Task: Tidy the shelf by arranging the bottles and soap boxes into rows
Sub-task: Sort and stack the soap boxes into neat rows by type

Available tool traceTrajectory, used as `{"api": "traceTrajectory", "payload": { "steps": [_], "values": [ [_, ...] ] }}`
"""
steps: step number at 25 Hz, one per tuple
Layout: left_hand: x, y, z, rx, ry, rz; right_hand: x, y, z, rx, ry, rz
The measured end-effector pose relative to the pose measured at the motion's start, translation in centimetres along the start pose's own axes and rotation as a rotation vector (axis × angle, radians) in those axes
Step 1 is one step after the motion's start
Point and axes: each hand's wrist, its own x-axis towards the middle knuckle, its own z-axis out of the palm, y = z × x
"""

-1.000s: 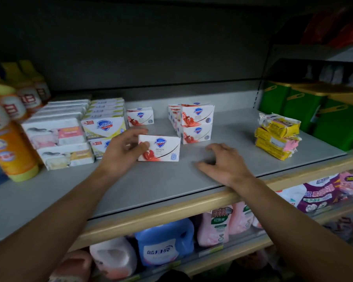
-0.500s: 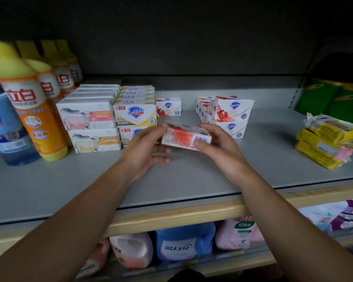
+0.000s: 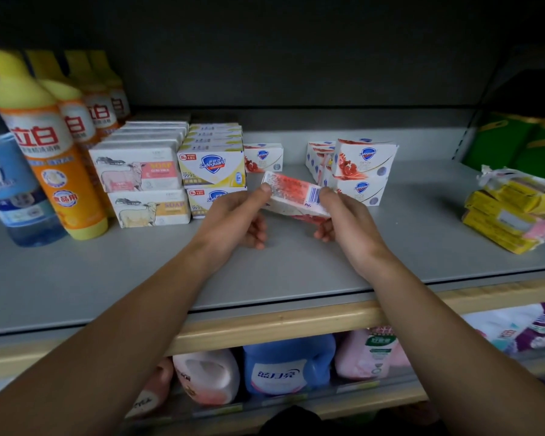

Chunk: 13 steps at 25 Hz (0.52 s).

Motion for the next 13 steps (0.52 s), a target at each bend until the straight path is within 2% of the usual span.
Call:
{"api": "traceTrajectory", "payload": {
  "steps": [4,8,10,13],
  "values": [
    [0.0,0.3,0.0,-0.175,-0.017,0.004,-0.4,0.3,-0.1,-0.001,-0.113,-0.133],
    [0.0,0.4,-0.6,-0.342,-0.048,0.056,-0.2,0.3,-0.2,0.258,-0.153,-0.078],
    [0.1,0.3,-0.8,-0.348,-0.061,0.09,-0.4,0.1,-0.1,0.287,-0.137,-0.109],
    [0.0,0.4,-0.4,-0.358,-0.064,0.035,-1.0,-1.0,0.5,0.199,-0.052,-0.313]
  ]
}}
